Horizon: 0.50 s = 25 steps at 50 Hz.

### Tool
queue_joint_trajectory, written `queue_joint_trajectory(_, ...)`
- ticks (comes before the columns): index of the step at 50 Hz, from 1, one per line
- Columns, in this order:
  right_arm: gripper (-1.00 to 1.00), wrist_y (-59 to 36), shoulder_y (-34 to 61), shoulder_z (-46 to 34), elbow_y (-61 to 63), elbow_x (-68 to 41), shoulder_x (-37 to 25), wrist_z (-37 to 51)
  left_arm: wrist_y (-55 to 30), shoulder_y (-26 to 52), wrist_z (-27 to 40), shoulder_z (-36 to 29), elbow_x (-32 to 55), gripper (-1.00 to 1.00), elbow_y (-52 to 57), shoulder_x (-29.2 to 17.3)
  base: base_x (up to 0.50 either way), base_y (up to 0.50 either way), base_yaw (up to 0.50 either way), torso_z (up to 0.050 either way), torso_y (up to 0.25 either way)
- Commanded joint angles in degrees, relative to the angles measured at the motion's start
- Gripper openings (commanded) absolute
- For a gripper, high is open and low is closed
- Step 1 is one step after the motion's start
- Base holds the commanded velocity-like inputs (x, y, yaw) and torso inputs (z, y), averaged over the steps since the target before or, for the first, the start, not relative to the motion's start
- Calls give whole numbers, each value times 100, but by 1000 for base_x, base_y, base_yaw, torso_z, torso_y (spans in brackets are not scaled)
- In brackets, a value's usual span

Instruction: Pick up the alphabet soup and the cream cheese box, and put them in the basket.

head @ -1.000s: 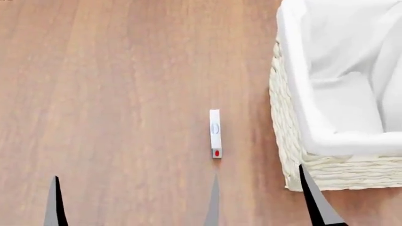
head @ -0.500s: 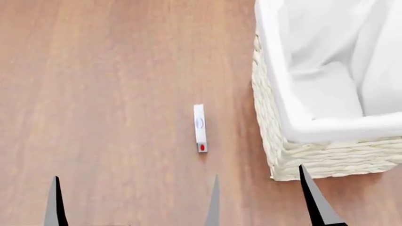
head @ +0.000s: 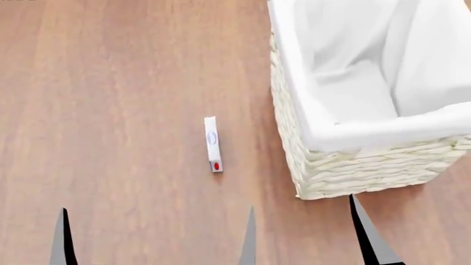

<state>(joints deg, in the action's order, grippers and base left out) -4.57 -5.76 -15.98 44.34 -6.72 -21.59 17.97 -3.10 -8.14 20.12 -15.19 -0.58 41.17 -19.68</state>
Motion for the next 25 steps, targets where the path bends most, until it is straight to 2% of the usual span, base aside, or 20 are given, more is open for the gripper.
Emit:
queue_joint_trajectory(1, 100, -2, 7, -22, -12, 16, -16, 34, 20, 13, 17, -20, 25, 100, -20, -25, 0, 0, -207, 0, 0)
queue_joint_trajectory(25, 100, 7, 52, -45, -41, -30, -64, 59, -10, 54, 77, -59, 27, 100, -28, -59, 0, 0, -212, 0, 0)
